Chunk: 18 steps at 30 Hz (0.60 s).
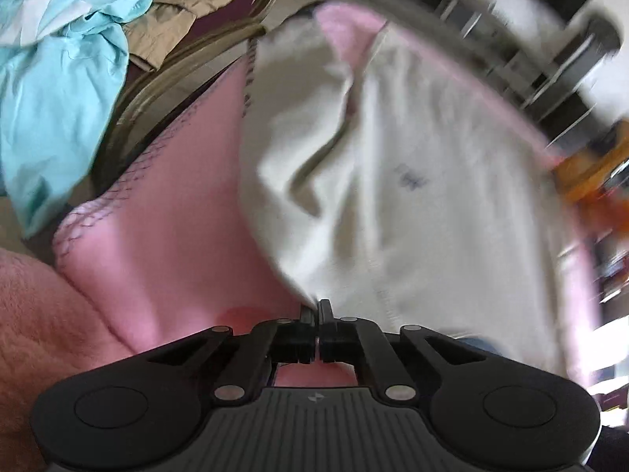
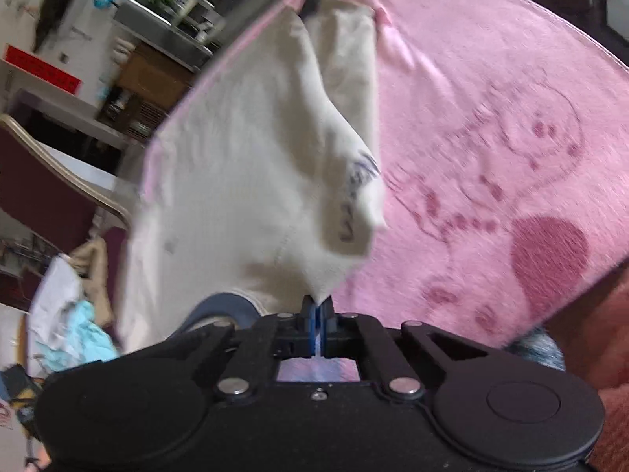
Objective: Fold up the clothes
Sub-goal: 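Lay the sweatshirt flat on the towel with both grippers and release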
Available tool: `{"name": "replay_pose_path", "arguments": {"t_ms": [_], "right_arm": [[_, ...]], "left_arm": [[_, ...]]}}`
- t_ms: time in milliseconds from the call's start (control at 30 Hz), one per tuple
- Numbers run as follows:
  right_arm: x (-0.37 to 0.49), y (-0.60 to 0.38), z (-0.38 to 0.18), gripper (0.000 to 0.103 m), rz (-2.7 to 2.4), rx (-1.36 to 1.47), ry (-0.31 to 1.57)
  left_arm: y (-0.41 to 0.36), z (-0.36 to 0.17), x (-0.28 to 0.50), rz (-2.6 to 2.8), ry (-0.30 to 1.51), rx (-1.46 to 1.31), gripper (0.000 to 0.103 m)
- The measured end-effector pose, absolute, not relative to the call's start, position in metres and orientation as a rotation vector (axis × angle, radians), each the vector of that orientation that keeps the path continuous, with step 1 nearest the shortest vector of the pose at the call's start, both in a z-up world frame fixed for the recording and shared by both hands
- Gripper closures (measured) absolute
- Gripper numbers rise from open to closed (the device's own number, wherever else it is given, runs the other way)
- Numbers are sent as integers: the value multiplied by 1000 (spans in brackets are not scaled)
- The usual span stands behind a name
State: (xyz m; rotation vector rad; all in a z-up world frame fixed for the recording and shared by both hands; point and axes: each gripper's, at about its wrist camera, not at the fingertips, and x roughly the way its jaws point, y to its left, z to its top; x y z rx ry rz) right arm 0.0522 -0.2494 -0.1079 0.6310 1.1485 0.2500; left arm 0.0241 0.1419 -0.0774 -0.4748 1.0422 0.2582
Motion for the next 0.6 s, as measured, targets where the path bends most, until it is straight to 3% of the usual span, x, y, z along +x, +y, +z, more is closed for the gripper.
{"name": "replay_pose_path", "arguments": {"t_ms": [67, 167, 233, 433, 600], "right_arm": [[54, -241, -111, 101, 236, 555, 1167], [54, -233, -106, 96, 242, 463, 1180], [52, -229, -98, 88, 236, 429, 1199], [40, -234, -64, 88, 298, 434, 1027], [62, -205, -84, 88, 352, 352, 1007]], "left_arm": [[135, -72, 19, 292, 1033, -405, 89], [125, -63, 12, 341, 1017, -301, 84], [119, -57, 7, 374, 1005, -232, 85], [101, -45, 3, 289, 965, -167, 86], [90, -44, 8, 197, 984, -143, 83]]}}
